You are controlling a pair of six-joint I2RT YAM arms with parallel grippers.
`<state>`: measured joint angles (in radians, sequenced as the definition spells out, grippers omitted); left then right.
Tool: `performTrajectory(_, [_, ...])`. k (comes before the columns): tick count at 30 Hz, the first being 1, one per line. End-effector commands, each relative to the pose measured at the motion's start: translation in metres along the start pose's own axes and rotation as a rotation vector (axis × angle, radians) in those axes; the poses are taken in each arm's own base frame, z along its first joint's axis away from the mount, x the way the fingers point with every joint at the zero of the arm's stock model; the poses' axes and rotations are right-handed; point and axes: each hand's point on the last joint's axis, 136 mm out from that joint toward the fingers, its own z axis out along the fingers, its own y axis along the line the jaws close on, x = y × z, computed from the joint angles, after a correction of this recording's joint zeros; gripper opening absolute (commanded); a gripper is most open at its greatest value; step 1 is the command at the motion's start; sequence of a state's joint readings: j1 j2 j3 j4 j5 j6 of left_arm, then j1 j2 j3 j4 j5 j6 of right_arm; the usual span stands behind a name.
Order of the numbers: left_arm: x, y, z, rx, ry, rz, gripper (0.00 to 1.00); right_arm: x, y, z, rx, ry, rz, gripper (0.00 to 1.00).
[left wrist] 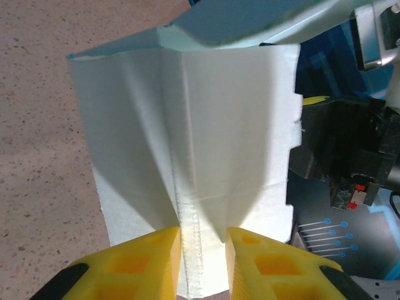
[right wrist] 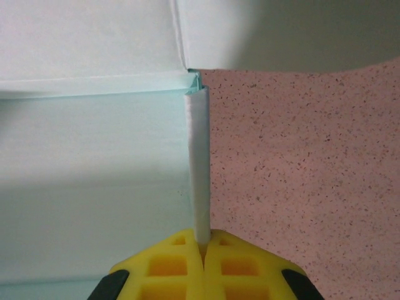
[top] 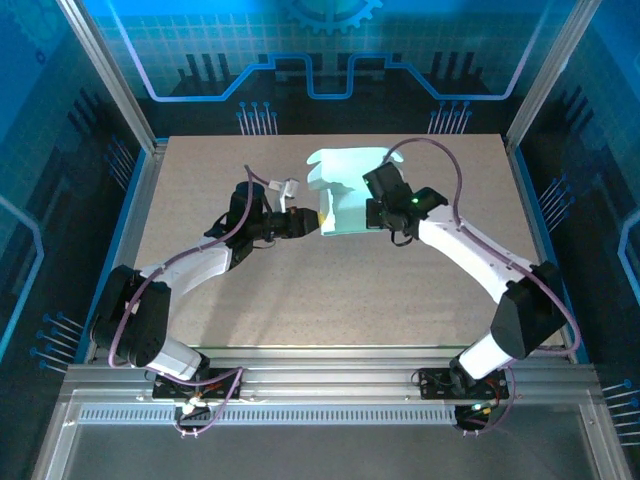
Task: Fold the paper box
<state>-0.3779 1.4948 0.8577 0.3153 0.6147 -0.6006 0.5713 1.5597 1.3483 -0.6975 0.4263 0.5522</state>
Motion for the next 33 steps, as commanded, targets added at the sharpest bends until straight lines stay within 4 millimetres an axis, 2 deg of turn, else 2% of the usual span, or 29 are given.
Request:
performTrajectory(1, [-0.007, -0.01, 0.002, 0.004, -0.011, 0.04, 0.26, -0.002, 0.006, -0.004, 0.03, -0.006, 0.002, 0.0])
performTrajectory(13, [-0.001, 0.009, 0.004, -0.113, 0.007, 0.052, 0.29, -0.008, 0.028, -0.01, 0.014, -0.031, -0.01, 0.0])
performTrajectory(22, [0.0, 0.015, 0.006, -0.14, -0.002, 0.058, 0.25, -0.012, 0.039, -0.014, -0.023, -0.045, 0.001, 0.0])
performTrajectory(33, [-0.002, 0.031, 0.002, -0.262, -0.045, 0.084, 0.34, -0.017, 0.047, -0.021, -0.082, -0.079, 0.061, 0.0])
